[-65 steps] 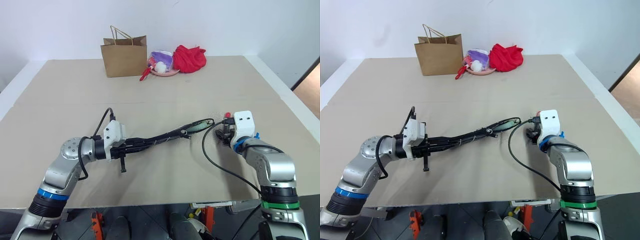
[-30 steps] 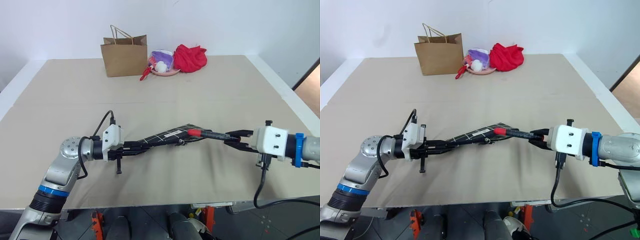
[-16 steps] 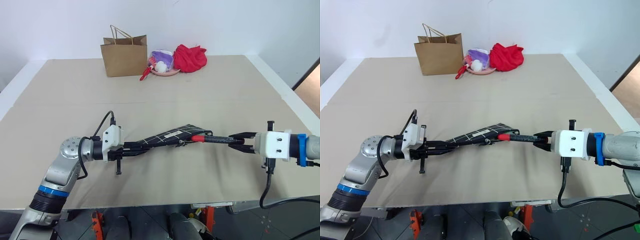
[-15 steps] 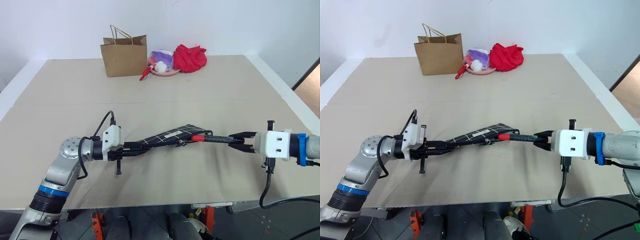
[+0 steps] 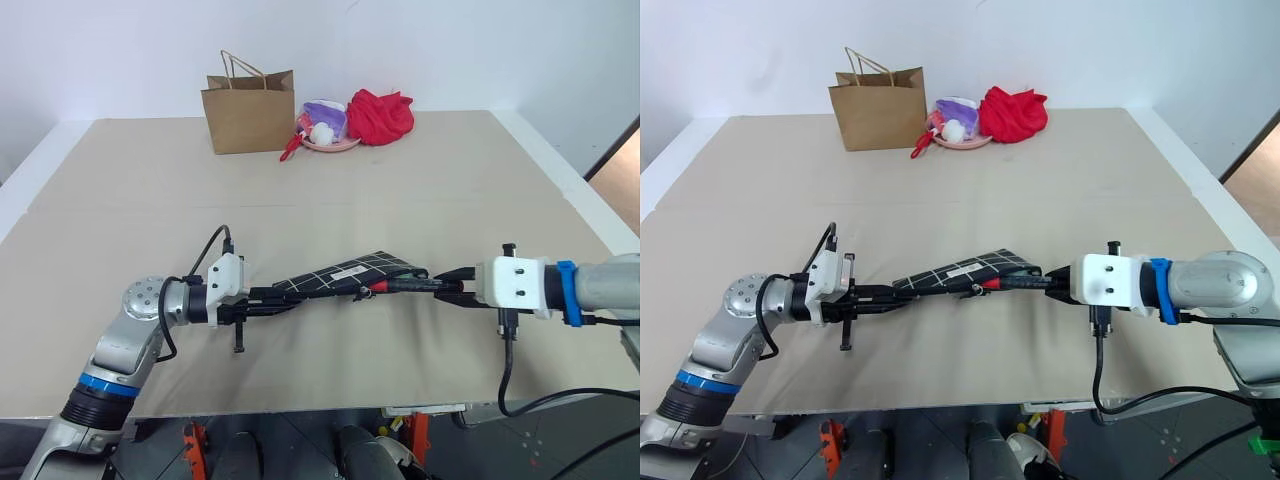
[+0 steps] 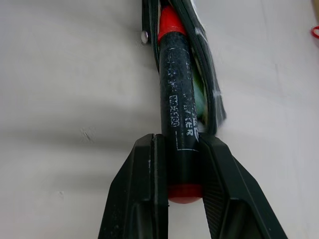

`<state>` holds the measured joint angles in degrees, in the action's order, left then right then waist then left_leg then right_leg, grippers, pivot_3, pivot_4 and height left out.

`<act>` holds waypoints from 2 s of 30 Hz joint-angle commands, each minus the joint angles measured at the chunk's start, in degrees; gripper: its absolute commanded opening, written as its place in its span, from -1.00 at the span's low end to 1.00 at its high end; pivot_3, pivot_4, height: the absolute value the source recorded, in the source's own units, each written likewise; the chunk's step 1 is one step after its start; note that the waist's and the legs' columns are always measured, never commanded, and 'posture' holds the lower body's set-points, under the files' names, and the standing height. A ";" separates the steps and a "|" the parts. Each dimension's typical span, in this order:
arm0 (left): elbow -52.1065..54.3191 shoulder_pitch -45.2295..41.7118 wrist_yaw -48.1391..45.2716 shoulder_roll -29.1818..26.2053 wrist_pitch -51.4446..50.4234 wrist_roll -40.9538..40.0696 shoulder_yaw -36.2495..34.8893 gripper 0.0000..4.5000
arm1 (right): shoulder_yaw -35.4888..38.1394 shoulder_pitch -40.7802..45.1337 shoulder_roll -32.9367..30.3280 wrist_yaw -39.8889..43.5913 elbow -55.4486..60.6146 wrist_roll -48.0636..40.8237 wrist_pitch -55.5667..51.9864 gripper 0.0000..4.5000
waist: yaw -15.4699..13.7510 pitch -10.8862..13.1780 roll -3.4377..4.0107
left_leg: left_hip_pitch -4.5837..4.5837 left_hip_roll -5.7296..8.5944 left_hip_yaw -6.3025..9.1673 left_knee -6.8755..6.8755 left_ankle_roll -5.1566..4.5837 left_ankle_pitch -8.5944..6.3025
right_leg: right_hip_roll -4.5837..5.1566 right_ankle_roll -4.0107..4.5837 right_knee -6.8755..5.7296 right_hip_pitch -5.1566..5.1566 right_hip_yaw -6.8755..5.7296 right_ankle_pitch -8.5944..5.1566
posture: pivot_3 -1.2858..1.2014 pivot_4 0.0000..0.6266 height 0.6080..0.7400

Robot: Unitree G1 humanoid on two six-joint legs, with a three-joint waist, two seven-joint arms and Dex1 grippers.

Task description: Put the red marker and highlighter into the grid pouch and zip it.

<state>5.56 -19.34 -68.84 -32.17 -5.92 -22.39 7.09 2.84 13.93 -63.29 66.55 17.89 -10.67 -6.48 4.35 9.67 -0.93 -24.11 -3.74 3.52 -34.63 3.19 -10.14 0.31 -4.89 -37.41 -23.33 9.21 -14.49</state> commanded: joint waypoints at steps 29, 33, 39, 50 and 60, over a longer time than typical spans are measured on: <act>2.27 -0.05 1.78 0.35 0.07 -0.44 0.03 -1.00 | 2.31 5.53 4.29 -0.96 2.66 -5.43 -8.58 0.77 | -0.11 0.00 0.00 | -0.02 0.00 0.00 0.00 0.00 0.00 | 0.00 -0.03 0.00 0.01 0.00 0.01 | 0.03 -0.52 1.00; 1.39 -1.61 3.58 1.51 -2.13 -1.69 -0.75 -1.00 | 3.92 1.79 6.11 -2.22 11.27 -17.15 -21.21 0.77 | -0.13 0.00 -0.01 | -0.02 0.00 0.01 -0.02 0.00 0.00 | 0.00 -0.03 -0.03 0.02 0.00 0.02 | 0.03 -0.52 1.00; 1.84 -1.70 2.77 1.52 -2.72 -1.50 -0.08 -1.00 | -1.23 3.26 9.43 -5.47 12.02 -11.12 -15.59 0.77 | 0.04 -0.01 -0.01 | -0.01 0.00 0.05 -0.11 0.00 0.00 | -0.01 -0.01 -0.03 0.04 -0.04 0.06 | 0.03 -0.52 1.00; 2.29 -1.51 2.84 1.35 -3.08 -1.24 0.01 -1.00 | -7.06 8.25 14.64 -7.74 6.87 -3.23 -6.38 -0.14 | -0.06 0.00 -0.02 | -0.04 0.00 0.06 -0.10 0.12 0.08 | -0.02 -0.03 -0.03 0.01 -0.04 0.13 | 0.03 -0.52 1.00; 2.56 -1.28 3.10 1.16 -3.07 -1.10 -0.06 -1.00 | -9.87 9.63 17.66 -7.71 6.84 -2.75 -7.81 -0.99 | -0.06 0.00 -0.02 | -0.04 0.00 0.06 -0.11 0.12 0.08 | -0.01 -0.03 -0.03 0.02 -0.04 0.13 | 0.03 -0.52 1.00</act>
<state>6.17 -20.54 -65.68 -30.44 -9.20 -22.96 8.03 -7.36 22.75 -45.55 58.79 23.43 -13.13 -13.96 4.30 9.66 -0.95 -24.15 -3.74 3.58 -34.74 3.31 -10.06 0.30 -4.92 -37.44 -23.31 9.17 -14.36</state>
